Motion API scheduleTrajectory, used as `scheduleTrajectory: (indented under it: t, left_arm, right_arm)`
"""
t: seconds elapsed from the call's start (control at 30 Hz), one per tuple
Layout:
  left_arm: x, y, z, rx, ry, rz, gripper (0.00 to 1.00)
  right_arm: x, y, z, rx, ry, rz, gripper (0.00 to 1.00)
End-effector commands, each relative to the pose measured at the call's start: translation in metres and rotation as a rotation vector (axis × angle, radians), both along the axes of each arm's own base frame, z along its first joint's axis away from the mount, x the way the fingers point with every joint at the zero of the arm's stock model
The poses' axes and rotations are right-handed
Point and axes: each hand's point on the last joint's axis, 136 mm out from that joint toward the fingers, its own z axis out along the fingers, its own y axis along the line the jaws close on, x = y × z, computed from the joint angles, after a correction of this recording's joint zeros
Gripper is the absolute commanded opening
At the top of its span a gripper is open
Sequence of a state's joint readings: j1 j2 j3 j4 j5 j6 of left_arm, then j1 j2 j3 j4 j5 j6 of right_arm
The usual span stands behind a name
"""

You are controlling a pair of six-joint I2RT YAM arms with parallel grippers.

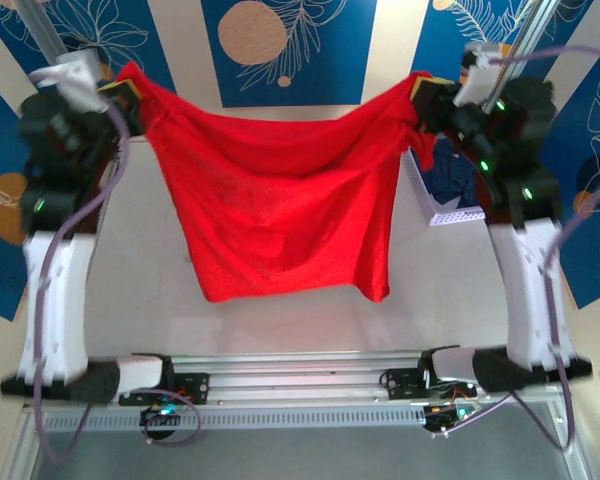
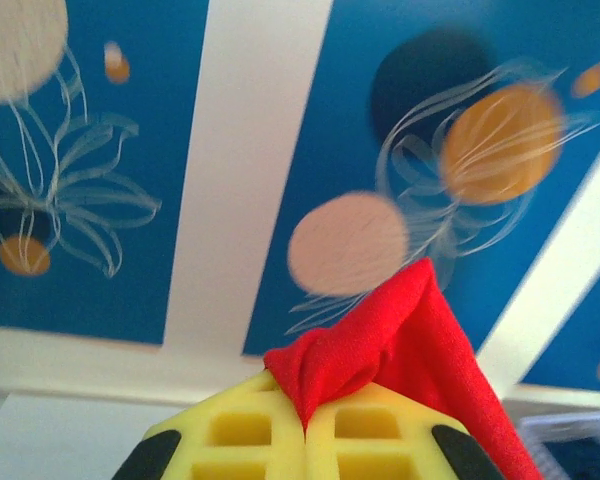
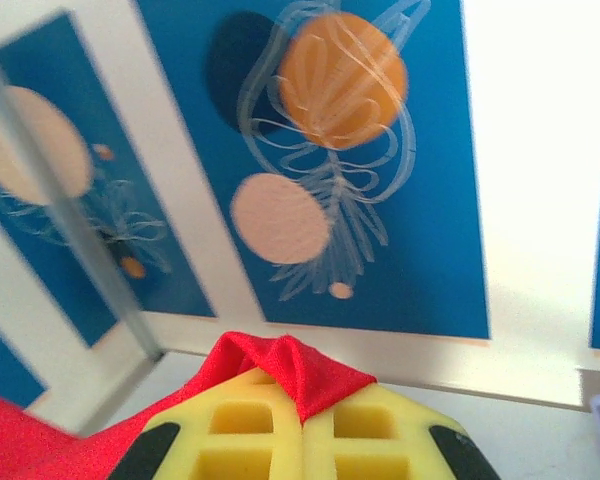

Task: Fold the inside-out t-shirt

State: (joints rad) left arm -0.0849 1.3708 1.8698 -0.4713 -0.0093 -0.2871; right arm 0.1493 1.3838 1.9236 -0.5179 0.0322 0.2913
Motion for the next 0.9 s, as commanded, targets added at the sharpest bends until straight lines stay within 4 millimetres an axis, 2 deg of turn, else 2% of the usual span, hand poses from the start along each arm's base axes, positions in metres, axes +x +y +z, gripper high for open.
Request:
scheduleTrajectory:
  t: [0.0, 0.07, 0.1, 0.17, 0.23, 0.3, 0.4, 0.47, 0.6, 0.7, 0.77, 0.87]
  left_arm:
    - [0.106, 0.005, -0.090, 0.038, 0.220, 0.056, 0.00]
    - [0.150, -0.002, -0.132, 0.027, 0.319, 0.040, 0.03]
    - [0.172, -0.005, -0.157, 0.020, 0.372, 0.033, 0.10]
    - [0.204, -0.008, -0.200, 0.017, 0.465, 0.030, 0.37]
    - [0.220, -0.009, -0.229, 0.028, 0.539, 0.030, 0.56]
    - [0.219, -0.009, -0.242, 0.040, 0.590, 0.028, 0.63]
    - [0.200, -0.014, -0.250, 0.043, 0.653, 0.005, 0.69]
    - [0.180, -0.027, -0.257, 0.022, 0.645, -0.037, 0.73]
    - [0.118, -0.053, -0.280, -0.095, 0.604, -0.130, 0.74]
    - [0.066, -0.083, -0.316, -0.124, 0.622, -0.221, 0.73]
    - [0.030, -0.098, -0.352, -0.095, 0.681, -0.247, 0.74]
    - [-0.013, -0.102, -0.397, -0.104, 0.775, -0.240, 0.73]
  right_arm:
    - [0.106, -0.022, -0.068, -0.058, 0.145, -0.165, 0.10]
    - [0.156, -0.020, -0.110, -0.074, 0.250, -0.183, 0.16]
    - [0.178, -0.020, -0.134, -0.081, 0.312, -0.189, 0.20]
    - [0.214, -0.018, -0.186, -0.103, 0.432, -0.199, 0.33]
    - [0.228, -0.019, -0.222, -0.118, 0.522, -0.200, 0.43]
    - [0.223, -0.013, -0.244, -0.126, 0.592, -0.162, 0.47]
    - [0.201, 0.005, -0.285, -0.178, 0.743, -0.089, 0.50]
    - [0.177, 0.022, -0.313, -0.222, 0.801, -0.044, 0.51]
    - [0.121, 0.044, -0.345, -0.133, 0.832, 0.048, 0.53]
    - [0.076, 0.049, -0.383, -0.138, 0.944, 0.072, 0.54]
    - [0.049, 0.049, -0.406, -0.162, 1.011, 0.063, 0.54]
    - [0.016, 0.032, -0.436, -0.217, 1.105, -0.003, 0.54]
